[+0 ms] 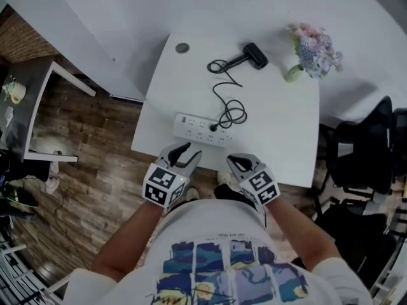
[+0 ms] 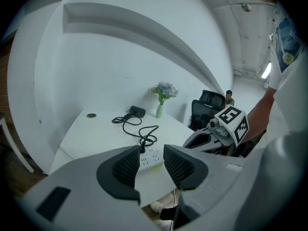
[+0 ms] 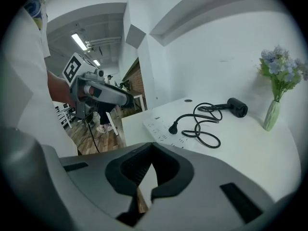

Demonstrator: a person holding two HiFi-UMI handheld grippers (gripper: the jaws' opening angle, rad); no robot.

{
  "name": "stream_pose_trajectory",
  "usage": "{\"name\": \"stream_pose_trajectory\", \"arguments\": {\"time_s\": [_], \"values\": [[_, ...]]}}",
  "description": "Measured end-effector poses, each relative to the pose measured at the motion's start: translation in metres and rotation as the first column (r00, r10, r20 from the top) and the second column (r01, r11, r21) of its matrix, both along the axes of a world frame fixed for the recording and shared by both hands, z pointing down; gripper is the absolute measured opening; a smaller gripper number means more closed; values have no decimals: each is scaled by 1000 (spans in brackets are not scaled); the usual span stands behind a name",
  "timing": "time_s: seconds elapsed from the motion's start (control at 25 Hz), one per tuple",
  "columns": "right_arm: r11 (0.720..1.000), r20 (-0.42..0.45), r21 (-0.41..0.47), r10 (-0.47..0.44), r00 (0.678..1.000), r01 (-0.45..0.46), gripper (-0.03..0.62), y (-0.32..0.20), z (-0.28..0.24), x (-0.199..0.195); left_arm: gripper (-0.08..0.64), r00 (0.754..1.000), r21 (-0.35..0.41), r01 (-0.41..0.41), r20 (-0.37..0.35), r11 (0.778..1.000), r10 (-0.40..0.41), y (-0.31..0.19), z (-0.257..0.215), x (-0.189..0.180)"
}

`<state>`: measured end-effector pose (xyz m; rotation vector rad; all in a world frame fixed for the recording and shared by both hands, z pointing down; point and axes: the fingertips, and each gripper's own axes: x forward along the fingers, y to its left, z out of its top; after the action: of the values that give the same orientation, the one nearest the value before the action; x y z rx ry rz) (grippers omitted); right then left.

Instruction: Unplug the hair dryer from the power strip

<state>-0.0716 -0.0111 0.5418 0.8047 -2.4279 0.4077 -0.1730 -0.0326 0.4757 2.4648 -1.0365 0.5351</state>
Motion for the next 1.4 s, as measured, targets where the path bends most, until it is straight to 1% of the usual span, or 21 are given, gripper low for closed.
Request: {"name": "stream_pose_trajectory", "arguments": {"time_s": [0.16,0.32,0.48,0.76,0.92,1.08,1.28,1.4], "values": [[999,-2,-21,-50,999,50,0,-21,14,-2,143,999,-17,3,37,1000,-2,-19,9,13],[997,1,-26,-78,997,78,0,-42,28,-1,143,997,-30,-3,75,1000,6,-35,18,27],[994,12,-33,-108,994,109,0,-52,38,-5,143,994,-50,-6,111,999,12,-45,30,40],[990,64,-24,-139,988,141,0,-66,42,-9,143,984,-76,5,178,997,9,-64,51,55],[983,70,0,-185,980,185,0,-70,48,-13,143,976,-91,13,217,996,7,-74,64,58],[977,82,14,-213,974,213,0,-75,51,-14,143,972,-110,25,234,994,1,-83,76,64],[967,75,15,-254,964,253,0,-74,59,-15,143,964,-125,17,265,992,17,-91,85,70],[966,80,16,-258,963,258,0,-74,61,-14,143,959,-137,10,281,991,29,-93,91,74]]}}
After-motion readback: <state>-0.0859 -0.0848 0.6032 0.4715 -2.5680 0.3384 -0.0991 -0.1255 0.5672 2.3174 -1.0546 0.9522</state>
